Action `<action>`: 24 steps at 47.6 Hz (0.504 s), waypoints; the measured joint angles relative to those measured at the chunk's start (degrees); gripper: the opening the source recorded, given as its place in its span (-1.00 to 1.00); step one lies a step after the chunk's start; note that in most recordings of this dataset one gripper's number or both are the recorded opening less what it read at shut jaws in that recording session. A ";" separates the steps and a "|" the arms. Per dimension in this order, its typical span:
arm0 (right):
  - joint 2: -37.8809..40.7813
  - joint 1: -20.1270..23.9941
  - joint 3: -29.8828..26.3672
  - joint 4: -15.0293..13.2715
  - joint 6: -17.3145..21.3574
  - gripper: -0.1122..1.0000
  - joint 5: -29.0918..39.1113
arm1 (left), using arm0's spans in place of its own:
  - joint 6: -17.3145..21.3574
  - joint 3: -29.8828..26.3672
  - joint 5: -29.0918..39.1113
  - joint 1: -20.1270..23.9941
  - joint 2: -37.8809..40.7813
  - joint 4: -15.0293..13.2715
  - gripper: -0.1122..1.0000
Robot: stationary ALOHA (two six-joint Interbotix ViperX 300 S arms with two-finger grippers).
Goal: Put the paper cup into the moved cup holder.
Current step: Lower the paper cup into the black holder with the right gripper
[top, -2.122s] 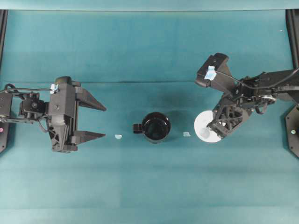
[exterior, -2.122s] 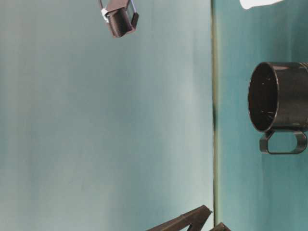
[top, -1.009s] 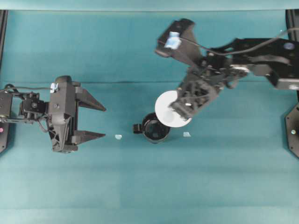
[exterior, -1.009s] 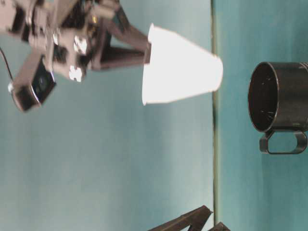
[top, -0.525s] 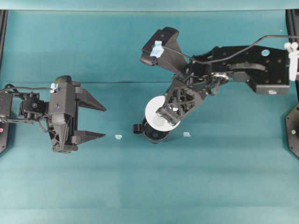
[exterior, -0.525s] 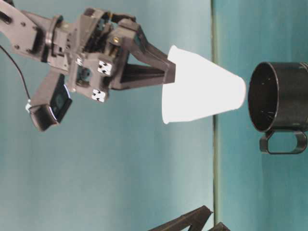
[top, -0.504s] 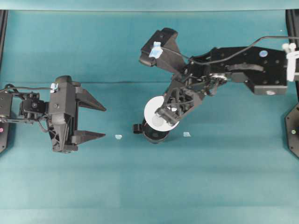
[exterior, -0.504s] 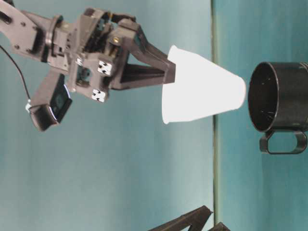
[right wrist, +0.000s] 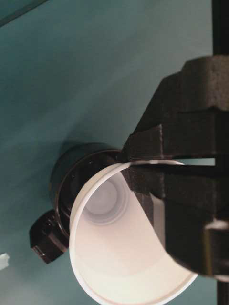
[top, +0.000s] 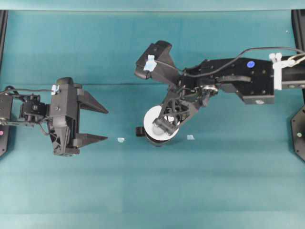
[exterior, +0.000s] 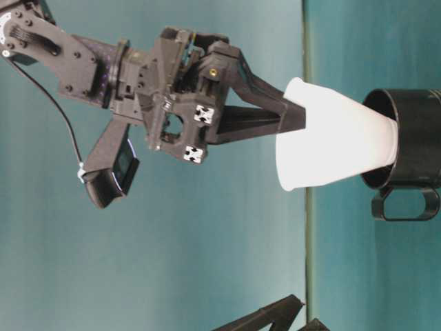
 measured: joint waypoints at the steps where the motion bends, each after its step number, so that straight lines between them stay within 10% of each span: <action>1: 0.09 0.00 0.00 0.00 0.00 -0.75 -0.09 | 0.09 0.00 0.00 0.00 0.00 0.09 0.77; 24: 1.41 0.18 0.00 -0.53 0.00 -0.75 -0.44 | 0.00 0.00 0.00 0.00 0.00 0.09 0.77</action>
